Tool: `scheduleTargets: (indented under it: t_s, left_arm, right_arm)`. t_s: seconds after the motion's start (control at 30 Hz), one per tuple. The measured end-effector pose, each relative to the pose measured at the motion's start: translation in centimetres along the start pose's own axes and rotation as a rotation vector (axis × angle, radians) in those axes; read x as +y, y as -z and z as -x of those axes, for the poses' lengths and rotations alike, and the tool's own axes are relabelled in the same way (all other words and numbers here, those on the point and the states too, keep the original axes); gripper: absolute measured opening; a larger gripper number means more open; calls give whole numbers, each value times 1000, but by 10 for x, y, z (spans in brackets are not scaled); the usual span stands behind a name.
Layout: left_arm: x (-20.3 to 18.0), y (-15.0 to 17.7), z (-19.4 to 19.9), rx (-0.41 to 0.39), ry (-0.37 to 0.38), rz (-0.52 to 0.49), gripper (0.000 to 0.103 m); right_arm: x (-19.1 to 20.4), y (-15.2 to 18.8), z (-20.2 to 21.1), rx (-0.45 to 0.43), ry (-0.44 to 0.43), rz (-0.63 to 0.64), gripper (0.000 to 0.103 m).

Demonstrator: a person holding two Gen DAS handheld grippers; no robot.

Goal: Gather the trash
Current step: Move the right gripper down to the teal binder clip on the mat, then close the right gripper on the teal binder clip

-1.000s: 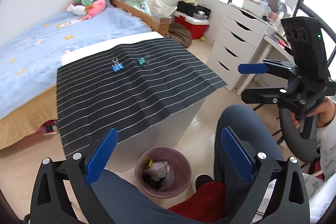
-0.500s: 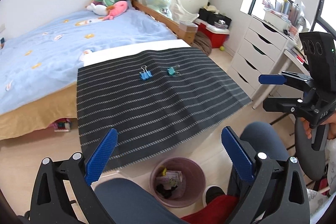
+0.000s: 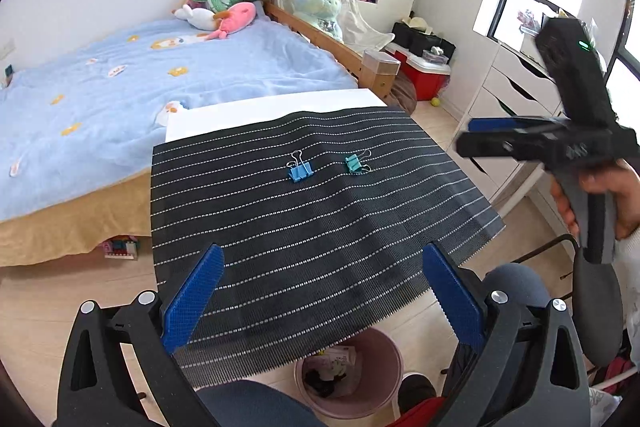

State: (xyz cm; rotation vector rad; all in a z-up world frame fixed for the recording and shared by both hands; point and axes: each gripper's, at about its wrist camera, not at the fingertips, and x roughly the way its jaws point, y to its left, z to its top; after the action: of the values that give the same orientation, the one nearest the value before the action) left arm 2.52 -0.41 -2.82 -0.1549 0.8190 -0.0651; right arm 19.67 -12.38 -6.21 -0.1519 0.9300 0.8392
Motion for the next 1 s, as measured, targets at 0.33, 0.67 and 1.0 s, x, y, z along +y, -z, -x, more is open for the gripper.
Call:
scheduleTargets:
  t_s: [0.33, 0.67, 1.0]
  left_arm:
    - [12, 1, -14, 23, -2, 26, 95]
    - [23, 5, -25, 46, -1, 57, 95]
    - [27, 7, -30, 57, 7, 73, 95]
  right_arm:
    - [-34, -37, -63, 118, -81, -146, 98]
    - [-52, -39, -108, 204, -161, -287, 72]
    - [-51, -38, -122, 236, -152, -296, 28]
